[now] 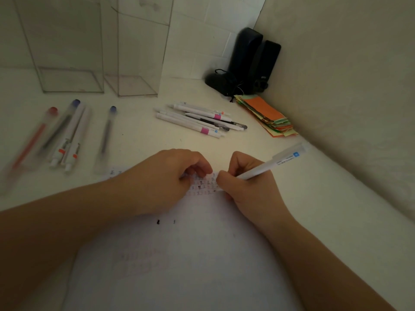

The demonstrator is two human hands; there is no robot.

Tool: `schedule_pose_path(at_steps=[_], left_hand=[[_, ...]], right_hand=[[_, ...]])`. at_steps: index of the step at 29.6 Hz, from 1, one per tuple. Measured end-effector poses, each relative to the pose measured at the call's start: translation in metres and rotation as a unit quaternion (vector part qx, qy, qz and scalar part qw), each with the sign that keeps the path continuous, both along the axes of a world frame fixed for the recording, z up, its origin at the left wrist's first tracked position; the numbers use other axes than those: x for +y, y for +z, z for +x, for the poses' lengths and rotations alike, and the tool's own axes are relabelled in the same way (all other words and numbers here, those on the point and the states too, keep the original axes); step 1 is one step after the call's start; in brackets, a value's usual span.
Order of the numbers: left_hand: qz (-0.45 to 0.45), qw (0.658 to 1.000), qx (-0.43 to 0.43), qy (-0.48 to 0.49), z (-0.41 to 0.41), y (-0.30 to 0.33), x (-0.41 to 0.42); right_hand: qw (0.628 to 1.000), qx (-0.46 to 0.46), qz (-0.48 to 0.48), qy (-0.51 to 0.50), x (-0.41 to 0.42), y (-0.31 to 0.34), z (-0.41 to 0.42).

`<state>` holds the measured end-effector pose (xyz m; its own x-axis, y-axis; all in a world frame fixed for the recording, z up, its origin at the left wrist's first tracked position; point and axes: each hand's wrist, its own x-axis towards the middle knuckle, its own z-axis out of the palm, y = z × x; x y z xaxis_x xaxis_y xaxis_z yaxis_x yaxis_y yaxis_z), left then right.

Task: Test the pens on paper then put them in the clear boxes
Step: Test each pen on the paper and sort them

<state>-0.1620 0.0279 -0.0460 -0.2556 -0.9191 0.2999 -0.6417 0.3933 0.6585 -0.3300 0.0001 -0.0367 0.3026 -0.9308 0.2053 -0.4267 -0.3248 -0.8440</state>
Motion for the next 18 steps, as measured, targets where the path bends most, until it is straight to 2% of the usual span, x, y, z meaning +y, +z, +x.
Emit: schedule_pose_path(at_steps=[18], left_hand=[[0.008, 1.0, -0.002, -0.002, -0.0002, 0.0023, 0.0024]], right_hand=[[1.0, 0.012, 0.015, 0.011, 0.0002, 0.0025, -0.002]])
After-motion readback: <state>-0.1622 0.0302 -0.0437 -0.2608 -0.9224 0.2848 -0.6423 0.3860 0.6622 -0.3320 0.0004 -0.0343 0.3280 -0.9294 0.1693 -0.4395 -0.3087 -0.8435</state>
